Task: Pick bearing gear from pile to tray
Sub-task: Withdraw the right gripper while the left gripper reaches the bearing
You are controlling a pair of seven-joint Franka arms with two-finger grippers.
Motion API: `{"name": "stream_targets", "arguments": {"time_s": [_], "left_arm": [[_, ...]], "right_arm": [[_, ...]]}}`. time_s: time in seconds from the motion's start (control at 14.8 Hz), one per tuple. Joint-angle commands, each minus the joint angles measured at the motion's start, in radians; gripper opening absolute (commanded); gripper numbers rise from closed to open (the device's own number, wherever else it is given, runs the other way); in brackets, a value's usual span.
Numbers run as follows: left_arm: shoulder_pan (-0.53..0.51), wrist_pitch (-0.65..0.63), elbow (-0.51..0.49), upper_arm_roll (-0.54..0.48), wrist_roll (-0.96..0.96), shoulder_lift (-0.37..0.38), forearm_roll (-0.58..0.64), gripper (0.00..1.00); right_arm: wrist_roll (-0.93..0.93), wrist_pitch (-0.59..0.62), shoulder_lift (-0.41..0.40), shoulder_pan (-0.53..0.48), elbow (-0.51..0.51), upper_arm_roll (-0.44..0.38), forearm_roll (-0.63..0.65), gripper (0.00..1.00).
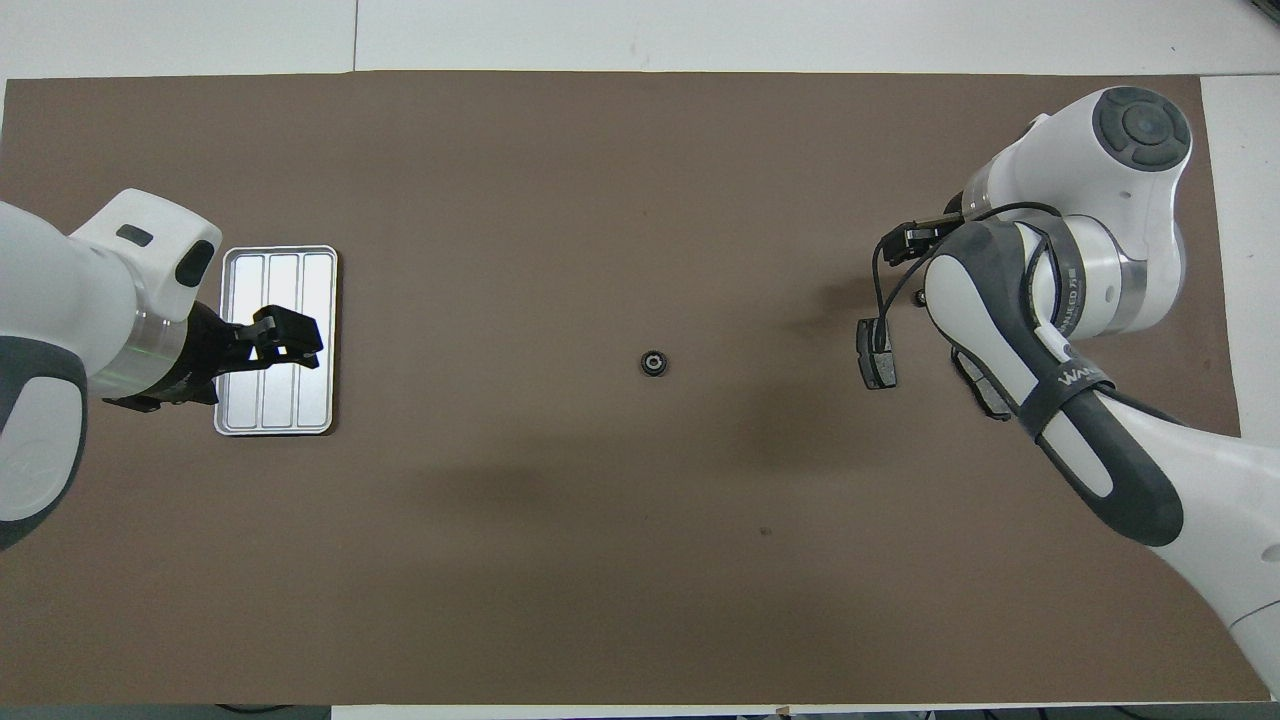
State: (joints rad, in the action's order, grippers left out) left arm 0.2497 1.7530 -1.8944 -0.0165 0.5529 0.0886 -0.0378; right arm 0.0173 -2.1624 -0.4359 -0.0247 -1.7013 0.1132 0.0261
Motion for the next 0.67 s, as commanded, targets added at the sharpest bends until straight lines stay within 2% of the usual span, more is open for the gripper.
{"name": "stream_targets", "arguments": {"time_s": [0.0, 0.13, 0.2, 0.34, 0.47, 0.61], "left_arm": [[0.103, 0.100, 0.000, -0.010, 0.200, -0.091, -0.030, 1.00], [0.169, 0.178, 0.017, -0.010, 0.367, -0.171, -0.034, 1.00], [0.181, 0.238, 0.008, -0.010, 0.419, -0.188, -0.036, 1.00], [0.215, 0.266, 0.027, -0.011, 0.449, -0.257, -0.078, 1.00], [0.284, 0.283, 0.116, -0.013, 0.527, -0.376, -0.083, 1.00], [0.363, 0.286, 0.258, -0.013, 0.648, -0.508, -0.085, 1.00]], "right_arm": [[-0.026, -0.066, 0.005, -0.024, -0.055, 0.013, 0.009, 0.85], [-0.042, -0.071, 0.000, -0.034, -0.067, 0.011, 0.011, 0.85], [-0.063, -0.073, -0.001, -0.041, -0.069, 0.011, 0.011, 0.85], [-0.077, -0.070, 0.000, -0.044, -0.081, 0.011, 0.011, 0.85], [-0.079, -0.071, 0.008, -0.044, -0.104, 0.011, 0.011, 0.85], [-0.092, -0.071, 0.006, -0.046, -0.113, 0.013, 0.011, 0.85]]}}
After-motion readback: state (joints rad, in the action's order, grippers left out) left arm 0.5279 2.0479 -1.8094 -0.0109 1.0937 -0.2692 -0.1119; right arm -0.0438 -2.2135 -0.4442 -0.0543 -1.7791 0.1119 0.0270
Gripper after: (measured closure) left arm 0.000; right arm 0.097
